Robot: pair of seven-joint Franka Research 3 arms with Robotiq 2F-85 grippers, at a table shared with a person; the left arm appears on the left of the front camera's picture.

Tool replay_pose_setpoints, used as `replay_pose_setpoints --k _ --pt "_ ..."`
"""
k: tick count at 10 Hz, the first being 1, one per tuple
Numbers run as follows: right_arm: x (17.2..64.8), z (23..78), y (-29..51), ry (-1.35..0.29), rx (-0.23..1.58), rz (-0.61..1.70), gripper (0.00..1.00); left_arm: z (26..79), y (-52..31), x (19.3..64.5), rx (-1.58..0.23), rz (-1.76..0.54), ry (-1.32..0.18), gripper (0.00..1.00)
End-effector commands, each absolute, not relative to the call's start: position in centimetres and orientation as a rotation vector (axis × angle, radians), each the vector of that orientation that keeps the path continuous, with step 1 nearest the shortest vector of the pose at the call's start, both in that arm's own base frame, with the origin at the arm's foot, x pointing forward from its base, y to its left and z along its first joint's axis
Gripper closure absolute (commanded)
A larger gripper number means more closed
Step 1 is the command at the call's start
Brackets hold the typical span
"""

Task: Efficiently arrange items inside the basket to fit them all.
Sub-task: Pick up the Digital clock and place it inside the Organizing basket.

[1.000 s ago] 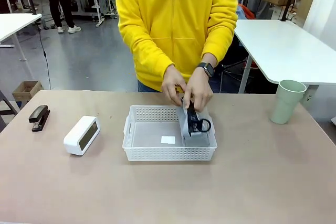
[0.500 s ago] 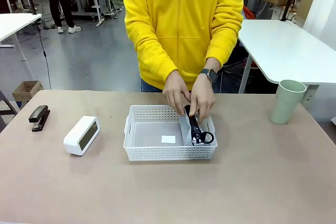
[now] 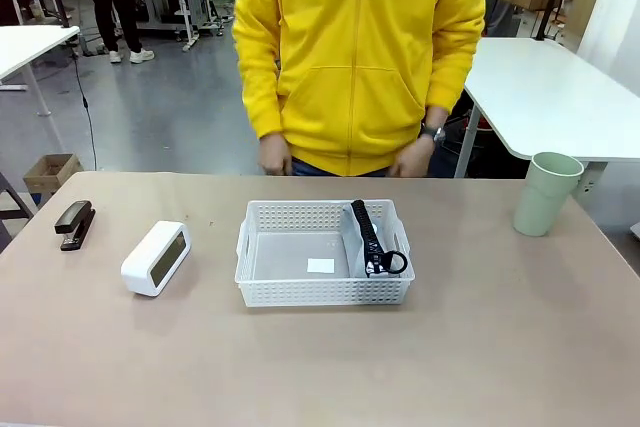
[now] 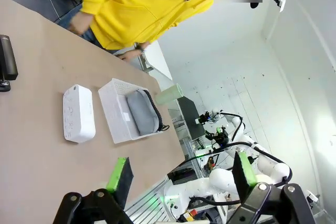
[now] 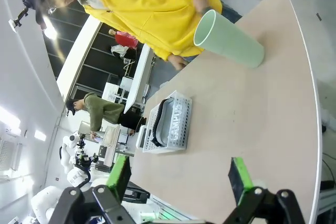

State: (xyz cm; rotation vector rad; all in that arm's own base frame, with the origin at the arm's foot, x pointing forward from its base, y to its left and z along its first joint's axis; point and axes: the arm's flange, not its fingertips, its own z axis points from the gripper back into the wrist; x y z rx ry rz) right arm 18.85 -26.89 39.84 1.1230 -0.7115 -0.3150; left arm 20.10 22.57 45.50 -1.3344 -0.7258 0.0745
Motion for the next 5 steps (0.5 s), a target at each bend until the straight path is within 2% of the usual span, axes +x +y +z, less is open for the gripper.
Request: replay_pose_setpoints --k 1,5 --pt "19.1 40.1 -27.0 -0.743 1.125 -0.295 0.00 45.5 22.6 20.1 -1.334 0.075 -0.726 0.00" --pt "19.1 40.1 -27.0 -0.743 1.125 -0.295 0.00 50.6 10.8 25.6 -0.897 -0.191 -0.418 0.00"
